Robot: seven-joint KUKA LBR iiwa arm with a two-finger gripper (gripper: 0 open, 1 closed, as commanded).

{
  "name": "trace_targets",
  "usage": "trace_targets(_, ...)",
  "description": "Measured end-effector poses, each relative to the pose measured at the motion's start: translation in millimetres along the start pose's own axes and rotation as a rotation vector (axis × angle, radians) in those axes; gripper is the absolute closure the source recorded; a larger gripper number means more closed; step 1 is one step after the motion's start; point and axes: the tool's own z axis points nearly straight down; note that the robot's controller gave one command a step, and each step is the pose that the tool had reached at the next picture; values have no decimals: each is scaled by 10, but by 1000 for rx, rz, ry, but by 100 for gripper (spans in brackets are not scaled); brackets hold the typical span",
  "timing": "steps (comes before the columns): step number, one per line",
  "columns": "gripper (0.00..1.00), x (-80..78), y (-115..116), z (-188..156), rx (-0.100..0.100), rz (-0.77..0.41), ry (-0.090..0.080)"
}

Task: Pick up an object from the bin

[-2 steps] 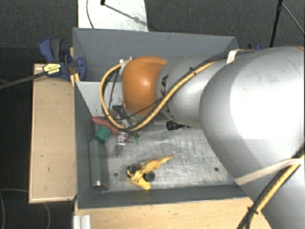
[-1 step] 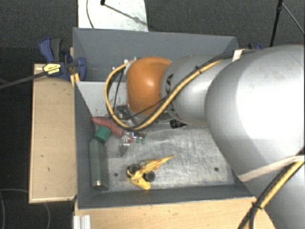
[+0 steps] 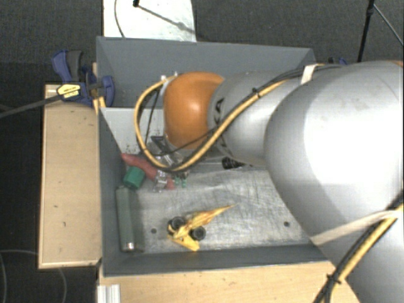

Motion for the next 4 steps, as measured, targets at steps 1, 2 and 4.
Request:
trace_targets(1, 100, 0, 0, 0, 0, 1, 0)
trace_targets(2, 100, -30, 3, -309, -1, 6, 11)
trace_targets(4, 100, -46, 7, -437, 0, 12, 14)
